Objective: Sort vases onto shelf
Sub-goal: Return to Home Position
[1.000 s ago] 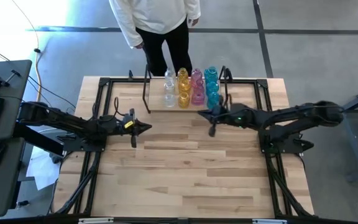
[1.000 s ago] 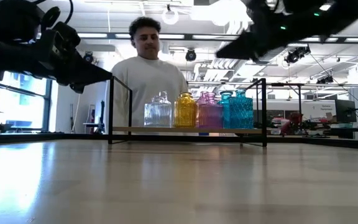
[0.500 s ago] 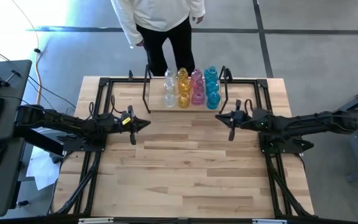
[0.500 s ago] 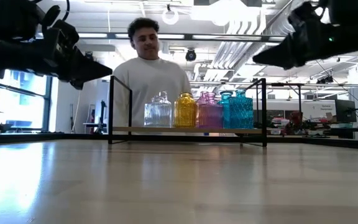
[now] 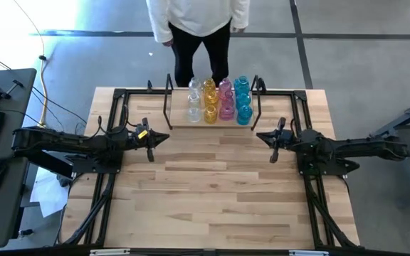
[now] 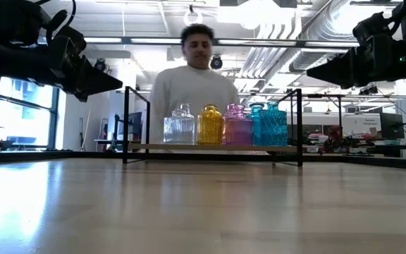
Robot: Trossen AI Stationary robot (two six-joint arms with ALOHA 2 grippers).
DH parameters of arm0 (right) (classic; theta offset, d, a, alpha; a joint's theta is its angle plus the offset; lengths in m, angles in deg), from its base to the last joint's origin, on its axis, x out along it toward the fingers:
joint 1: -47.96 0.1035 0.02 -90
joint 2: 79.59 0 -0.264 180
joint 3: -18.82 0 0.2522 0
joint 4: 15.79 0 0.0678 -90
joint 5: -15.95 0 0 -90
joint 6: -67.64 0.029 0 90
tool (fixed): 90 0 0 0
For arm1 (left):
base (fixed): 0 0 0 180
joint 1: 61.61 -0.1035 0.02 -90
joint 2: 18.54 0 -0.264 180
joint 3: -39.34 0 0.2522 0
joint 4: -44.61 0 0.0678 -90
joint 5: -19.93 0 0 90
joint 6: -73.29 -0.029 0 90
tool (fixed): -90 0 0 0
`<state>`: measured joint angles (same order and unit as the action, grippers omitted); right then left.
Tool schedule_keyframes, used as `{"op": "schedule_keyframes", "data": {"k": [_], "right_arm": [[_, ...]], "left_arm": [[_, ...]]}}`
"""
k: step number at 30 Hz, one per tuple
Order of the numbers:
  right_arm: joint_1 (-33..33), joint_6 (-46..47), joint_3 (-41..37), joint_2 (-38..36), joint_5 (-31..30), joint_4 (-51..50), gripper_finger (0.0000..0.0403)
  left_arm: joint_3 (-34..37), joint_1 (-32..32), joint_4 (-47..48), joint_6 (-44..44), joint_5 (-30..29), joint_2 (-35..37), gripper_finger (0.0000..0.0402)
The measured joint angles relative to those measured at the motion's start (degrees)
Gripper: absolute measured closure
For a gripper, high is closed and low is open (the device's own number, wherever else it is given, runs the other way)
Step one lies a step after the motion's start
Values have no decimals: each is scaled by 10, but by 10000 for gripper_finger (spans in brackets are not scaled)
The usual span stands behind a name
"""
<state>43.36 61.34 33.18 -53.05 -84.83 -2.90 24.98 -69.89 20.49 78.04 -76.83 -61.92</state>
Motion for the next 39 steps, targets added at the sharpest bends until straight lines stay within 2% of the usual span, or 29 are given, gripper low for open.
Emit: {"op": "schedule_keyframes", "data": {"k": [8,19,23,29,34,39], "right_arm": [[0,3,0,-76,-11,-81,403],[0,13,0,-163,-12,-169,403],[0,14,0,-201,-38,-213,403],[0,3,-1,-258,-40,-235,403],[0,7,-1,-261,-49,-235,403],[-7,36,-1,-249,-56,-235,403]], "left_arm": [[0,0,71,-3,10,82,401],[0,0,218,1,14,219,401],[0,0,271,0,1,273,401],[0,0,363,-4,-16,369,401],[-1,-6,367,-20,18,429,401],[-1,-29,367,-10,21,424,401]]}}
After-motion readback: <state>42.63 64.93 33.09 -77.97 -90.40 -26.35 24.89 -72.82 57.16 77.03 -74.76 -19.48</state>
